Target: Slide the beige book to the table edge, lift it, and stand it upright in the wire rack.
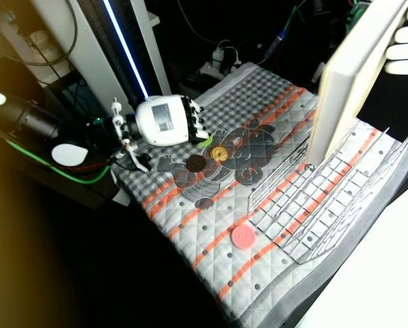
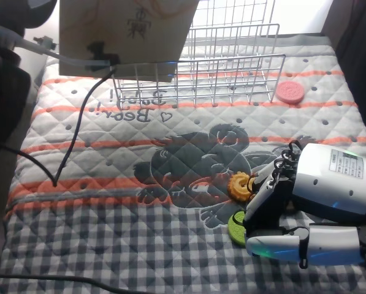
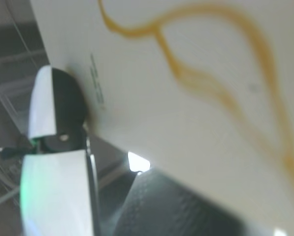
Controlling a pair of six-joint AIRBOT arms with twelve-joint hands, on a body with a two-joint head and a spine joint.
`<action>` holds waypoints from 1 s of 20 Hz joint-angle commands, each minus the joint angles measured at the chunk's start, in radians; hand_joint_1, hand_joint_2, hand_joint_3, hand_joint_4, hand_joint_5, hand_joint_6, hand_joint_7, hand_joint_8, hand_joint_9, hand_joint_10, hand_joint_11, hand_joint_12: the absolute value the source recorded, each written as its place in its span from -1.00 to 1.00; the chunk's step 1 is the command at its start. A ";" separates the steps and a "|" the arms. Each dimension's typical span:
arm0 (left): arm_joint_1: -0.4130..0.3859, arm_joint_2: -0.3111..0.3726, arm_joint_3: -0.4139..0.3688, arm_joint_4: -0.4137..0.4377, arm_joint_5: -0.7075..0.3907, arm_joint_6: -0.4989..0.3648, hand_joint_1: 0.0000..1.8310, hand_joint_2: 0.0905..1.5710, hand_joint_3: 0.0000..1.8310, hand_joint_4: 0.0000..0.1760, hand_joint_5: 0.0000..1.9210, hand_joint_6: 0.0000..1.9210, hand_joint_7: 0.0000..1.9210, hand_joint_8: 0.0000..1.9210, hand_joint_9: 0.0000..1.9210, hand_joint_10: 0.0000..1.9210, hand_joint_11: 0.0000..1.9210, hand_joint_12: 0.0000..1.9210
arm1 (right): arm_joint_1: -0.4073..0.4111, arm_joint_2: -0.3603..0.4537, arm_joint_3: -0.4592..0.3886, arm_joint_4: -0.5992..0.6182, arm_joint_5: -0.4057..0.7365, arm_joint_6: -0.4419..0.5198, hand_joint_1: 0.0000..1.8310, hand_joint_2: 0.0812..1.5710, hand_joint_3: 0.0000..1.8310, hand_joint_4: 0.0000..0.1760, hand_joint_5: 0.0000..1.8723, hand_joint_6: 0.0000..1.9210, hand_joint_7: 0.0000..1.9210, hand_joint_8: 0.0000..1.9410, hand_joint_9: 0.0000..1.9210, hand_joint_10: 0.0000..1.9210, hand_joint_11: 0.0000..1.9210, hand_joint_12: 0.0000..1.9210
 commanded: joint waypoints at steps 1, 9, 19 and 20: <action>-0.006 -0.005 0.015 0.001 -0.107 -0.035 0.30 0.46 -1.00 -0.93 -0.03 0.03 -0.14 0.34 -0.17 -0.92 -0.97 0.15 | -0.009 -0.028 -0.001 0.012 0.033 0.022 -0.48 0.71 -1.00 -1.00 0.26 -0.35 0.53 -0.88 0.31 -0.30 0.01 0.25; 0.002 -0.028 0.046 0.000 -0.055 -0.067 0.12 0.43 -1.00 -1.00 -0.22 -0.84 -0.13 -0.81 -0.16 -1.00 -0.80 0.10 | -0.009 -0.034 0.001 0.012 0.033 0.022 -0.43 0.70 -1.00 -1.00 0.15 -0.02 0.34 -0.34 0.21 0.04 0.00 0.38; 0.080 0.031 0.012 -0.033 -0.051 -0.075 -0.23 0.03 -1.00 1.00 -1.00 -1.00 -1.00 -1.00 -0.98 -1.00 -1.00 -0.44 | -0.017 -0.035 -0.001 0.021 0.033 0.029 -0.38 0.70 -1.00 -1.00 0.33 -0.53 0.55 -0.89 0.33 -0.30 0.05 0.23; 0.085 0.057 -0.007 -0.017 -0.050 -0.068 -0.23 -0.01 -1.00 1.00 -1.00 -1.00 -1.00 -1.00 -1.00 -1.00 -1.00 -0.32 | -0.018 -0.036 -0.002 0.024 0.033 0.029 -0.39 0.69 -1.00 -1.00 0.33 -0.51 0.55 -0.92 0.31 -0.33 0.03 0.20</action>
